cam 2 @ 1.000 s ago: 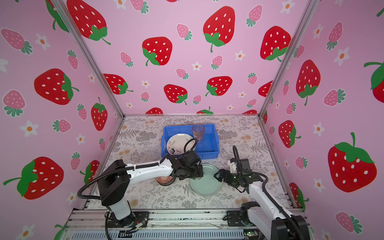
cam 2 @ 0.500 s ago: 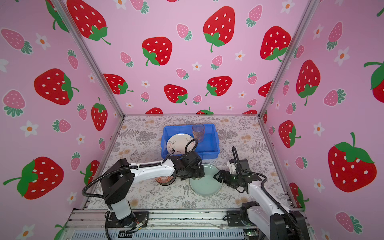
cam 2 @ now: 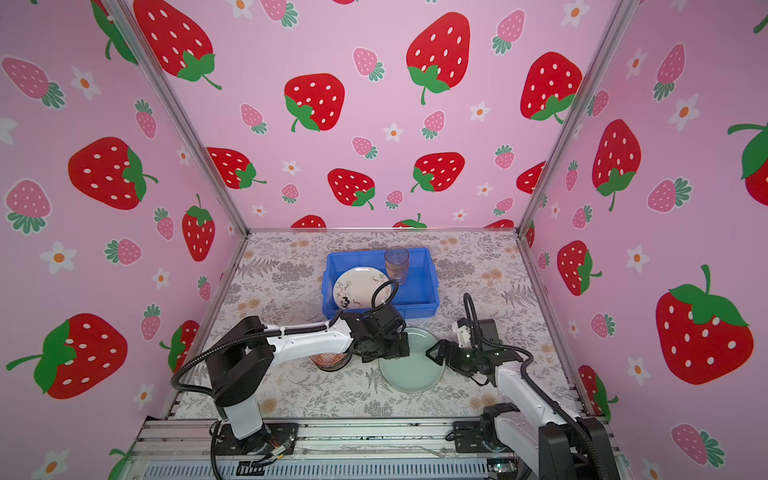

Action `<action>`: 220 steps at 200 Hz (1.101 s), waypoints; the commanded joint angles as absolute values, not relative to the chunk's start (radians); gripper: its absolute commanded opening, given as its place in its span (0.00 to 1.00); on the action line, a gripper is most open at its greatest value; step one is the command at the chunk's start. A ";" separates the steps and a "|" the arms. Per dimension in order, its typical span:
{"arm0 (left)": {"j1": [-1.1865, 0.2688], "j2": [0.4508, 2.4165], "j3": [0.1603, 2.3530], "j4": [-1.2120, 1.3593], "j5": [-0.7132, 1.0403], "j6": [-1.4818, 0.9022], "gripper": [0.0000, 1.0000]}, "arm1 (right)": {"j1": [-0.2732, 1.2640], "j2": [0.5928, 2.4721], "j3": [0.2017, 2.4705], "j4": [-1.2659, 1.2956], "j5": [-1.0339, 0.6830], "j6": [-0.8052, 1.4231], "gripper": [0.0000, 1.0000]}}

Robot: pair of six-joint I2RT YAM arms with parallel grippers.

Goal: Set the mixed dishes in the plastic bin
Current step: 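Close both grippers on opposite rims of the green plate and tilt it, then lift the mint-green flower plate with both grippers and carry it over the bin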

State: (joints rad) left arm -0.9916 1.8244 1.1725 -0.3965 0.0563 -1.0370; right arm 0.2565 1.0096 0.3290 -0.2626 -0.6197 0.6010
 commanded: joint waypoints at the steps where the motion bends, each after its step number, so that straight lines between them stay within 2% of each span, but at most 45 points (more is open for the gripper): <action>1: -0.999 1.841 1.207 -0.402 0.054 -1.048 1.00 | 0.250 1.012 0.316 -0.241 -0.640 0.599 0.86; 108: -1.018 1.875 1.244 -0.343 0.100 -1.081 0.99 | 0.250 0.993 0.294 -0.182 -0.687 0.640 0.81; 220: -1.021 1.878 1.243 -0.264 0.172 -1.124 1.00 | 0.250 0.958 0.305 -0.175 -0.687 0.663 0.52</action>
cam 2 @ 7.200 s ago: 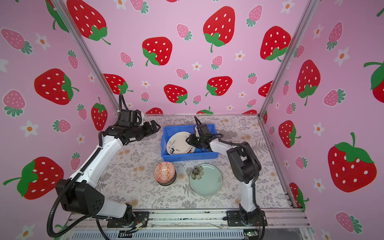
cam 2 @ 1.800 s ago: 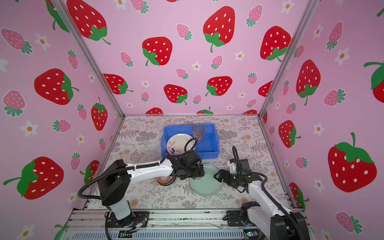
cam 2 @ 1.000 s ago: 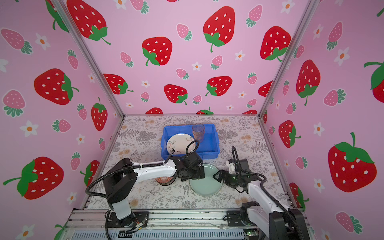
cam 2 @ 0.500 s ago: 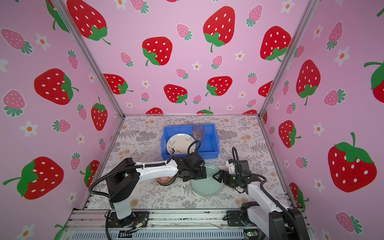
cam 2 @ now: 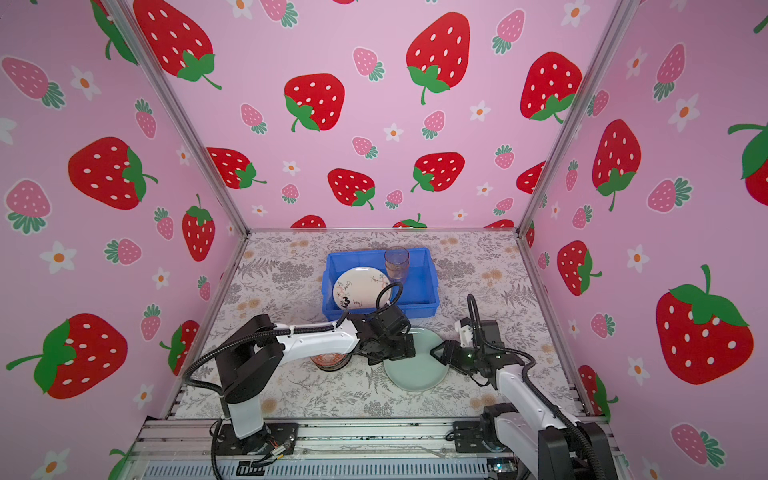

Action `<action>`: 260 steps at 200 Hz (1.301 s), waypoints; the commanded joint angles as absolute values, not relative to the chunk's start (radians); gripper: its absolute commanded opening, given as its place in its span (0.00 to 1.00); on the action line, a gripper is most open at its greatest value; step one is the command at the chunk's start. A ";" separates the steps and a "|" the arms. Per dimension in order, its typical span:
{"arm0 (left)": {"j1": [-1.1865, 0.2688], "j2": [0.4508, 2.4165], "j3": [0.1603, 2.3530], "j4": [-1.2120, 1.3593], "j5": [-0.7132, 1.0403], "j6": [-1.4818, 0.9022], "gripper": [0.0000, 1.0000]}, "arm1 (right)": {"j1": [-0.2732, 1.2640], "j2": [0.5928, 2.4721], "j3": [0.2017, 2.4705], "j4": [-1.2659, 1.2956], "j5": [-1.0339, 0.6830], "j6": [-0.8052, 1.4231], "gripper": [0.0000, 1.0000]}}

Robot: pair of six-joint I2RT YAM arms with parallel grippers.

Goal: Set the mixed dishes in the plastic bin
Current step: 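Lift the mint-green flower plate with both grippers and carry it over the bin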

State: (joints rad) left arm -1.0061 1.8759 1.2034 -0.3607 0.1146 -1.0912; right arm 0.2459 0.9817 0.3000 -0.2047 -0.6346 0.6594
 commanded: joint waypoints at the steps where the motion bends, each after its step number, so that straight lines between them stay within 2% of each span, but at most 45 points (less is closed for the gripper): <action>1: -1.021 1.878 1.243 -0.264 0.173 -1.123 1.00 | 0.250 0.958 0.305 -0.175 -0.686 0.663 0.52; 15: -1.020 1.876 1.243 -0.262 0.176 -1.125 1.00 | 0.250 0.954 0.307 -0.179 -0.682 0.662 0.46; 71: -1.020 1.853 1.233 -0.258 0.173 -1.132 1.00 | 0.251 0.917 0.309 -0.198 -0.654 0.683 0.30; 159: -1.019 1.776 1.211 -0.270 0.160 -1.114 0.99 | 0.251 0.834 0.392 -0.326 -0.615 0.679 0.11; 184: -1.020 1.731 1.199 -0.288 0.159 -1.101 0.99 | 0.250 0.810 0.442 -0.412 -0.598 0.656 0.00; 260: -1.009 1.511 1.151 -0.352 0.093 -1.073 0.99 | 0.251 0.842 0.686 -0.605 -0.647 0.593 0.00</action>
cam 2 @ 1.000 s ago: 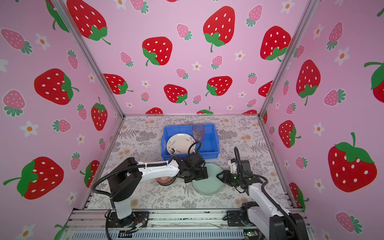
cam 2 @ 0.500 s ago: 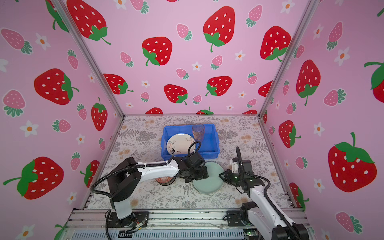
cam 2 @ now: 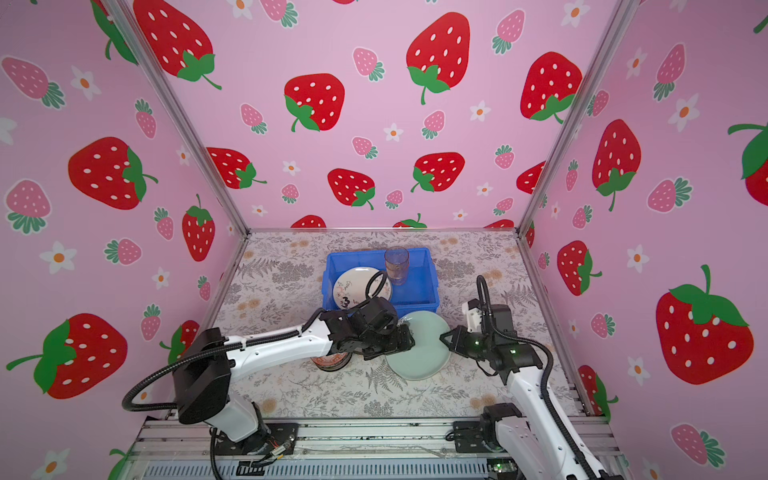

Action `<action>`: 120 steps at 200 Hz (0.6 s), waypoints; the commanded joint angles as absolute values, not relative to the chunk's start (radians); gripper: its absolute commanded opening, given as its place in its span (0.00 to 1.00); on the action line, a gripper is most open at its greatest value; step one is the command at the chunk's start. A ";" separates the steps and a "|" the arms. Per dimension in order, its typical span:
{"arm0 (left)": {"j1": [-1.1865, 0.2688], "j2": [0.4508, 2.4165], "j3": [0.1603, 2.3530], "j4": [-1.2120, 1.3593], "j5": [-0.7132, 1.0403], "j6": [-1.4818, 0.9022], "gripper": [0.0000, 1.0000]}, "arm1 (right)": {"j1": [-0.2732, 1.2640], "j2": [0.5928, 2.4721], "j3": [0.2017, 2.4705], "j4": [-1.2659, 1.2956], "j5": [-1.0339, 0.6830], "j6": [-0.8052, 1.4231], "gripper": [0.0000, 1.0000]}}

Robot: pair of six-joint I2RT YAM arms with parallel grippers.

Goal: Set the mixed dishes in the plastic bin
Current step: 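Lift the mint-green flower plate with both grippers and carry it over the bin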

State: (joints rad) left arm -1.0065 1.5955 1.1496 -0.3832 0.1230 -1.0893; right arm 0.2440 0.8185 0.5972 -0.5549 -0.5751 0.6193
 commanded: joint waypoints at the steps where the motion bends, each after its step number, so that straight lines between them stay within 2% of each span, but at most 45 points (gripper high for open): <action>1: -1.008 1.507 1.150 -0.353 0.093 -1.073 0.99 | 0.250 0.843 0.689 -0.605 -0.648 0.594 0.00; 48: -0.953 1.354 1.117 -0.407 0.038 -1.042 0.99 | 0.252 0.974 0.856 -0.570 -0.708 0.611 0.00; 120: -0.671 1.121 1.100 -0.583 0.052 -0.914 0.99 | 0.284 1.143 0.988 -0.377 -0.723 0.709 0.00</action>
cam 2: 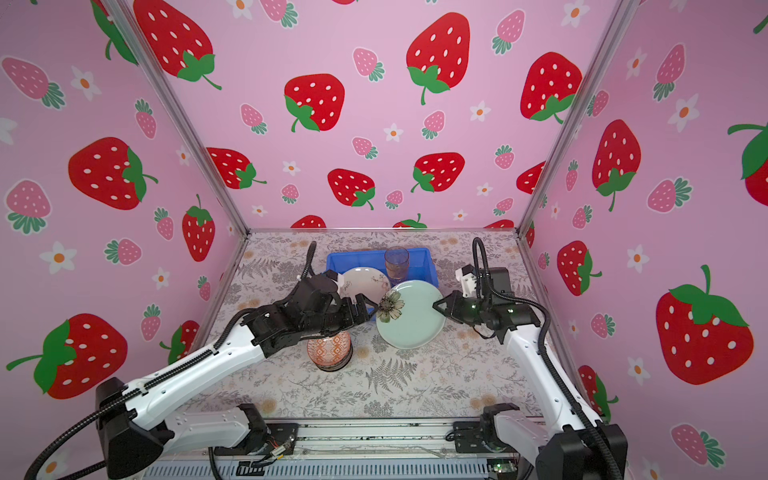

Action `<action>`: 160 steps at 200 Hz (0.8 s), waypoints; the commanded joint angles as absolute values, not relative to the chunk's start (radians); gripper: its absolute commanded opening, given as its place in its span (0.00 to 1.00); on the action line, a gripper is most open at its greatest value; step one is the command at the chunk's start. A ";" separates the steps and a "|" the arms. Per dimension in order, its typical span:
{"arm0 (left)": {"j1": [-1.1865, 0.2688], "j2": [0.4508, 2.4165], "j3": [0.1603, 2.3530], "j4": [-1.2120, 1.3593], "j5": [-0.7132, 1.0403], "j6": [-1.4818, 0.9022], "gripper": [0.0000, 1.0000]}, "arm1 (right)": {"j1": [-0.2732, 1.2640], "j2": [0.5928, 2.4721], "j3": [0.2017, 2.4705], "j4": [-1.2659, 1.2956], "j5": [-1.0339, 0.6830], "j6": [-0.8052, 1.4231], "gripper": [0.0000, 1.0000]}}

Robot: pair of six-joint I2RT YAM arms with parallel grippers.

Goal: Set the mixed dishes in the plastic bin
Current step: 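Lift the mint-green flower plate with both grippers and carry it over the bin, then lower the mint-green plate onto the plates in the blue bin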

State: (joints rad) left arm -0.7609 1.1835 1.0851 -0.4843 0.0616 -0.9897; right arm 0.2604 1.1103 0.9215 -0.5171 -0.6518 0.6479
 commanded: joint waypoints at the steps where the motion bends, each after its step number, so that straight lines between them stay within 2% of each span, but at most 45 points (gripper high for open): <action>1: -0.666 1.118 1.102 -0.586 0.053 -0.910 0.99 | 0.285 1.146 0.989 -0.374 -0.723 0.711 0.00; 39: -0.463 1.087 1.198 -0.698 0.117 -0.785 0.99 | 0.360 1.260 1.065 -0.242 -0.675 0.769 0.00; 84: -0.267 1.160 1.321 -0.730 0.244 -0.670 0.99 | 0.459 1.415 1.136 -0.090 -0.577 0.836 0.00; 123: -0.183 1.271 1.417 -0.724 0.268 -0.571 0.99 | 0.529 1.566 1.236 -0.017 -0.499 0.859 0.00; 160: -0.151 1.323 1.405 -0.662 0.280 -0.546 0.99 | 0.567 1.699 1.327 0.012 -0.445 0.873 0.00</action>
State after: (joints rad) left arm -0.1692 1.3079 1.3830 -0.6971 0.2489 -0.5968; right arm 0.5472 1.6695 1.2404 -0.1238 -0.4664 0.8238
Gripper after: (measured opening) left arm 0.990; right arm 0.109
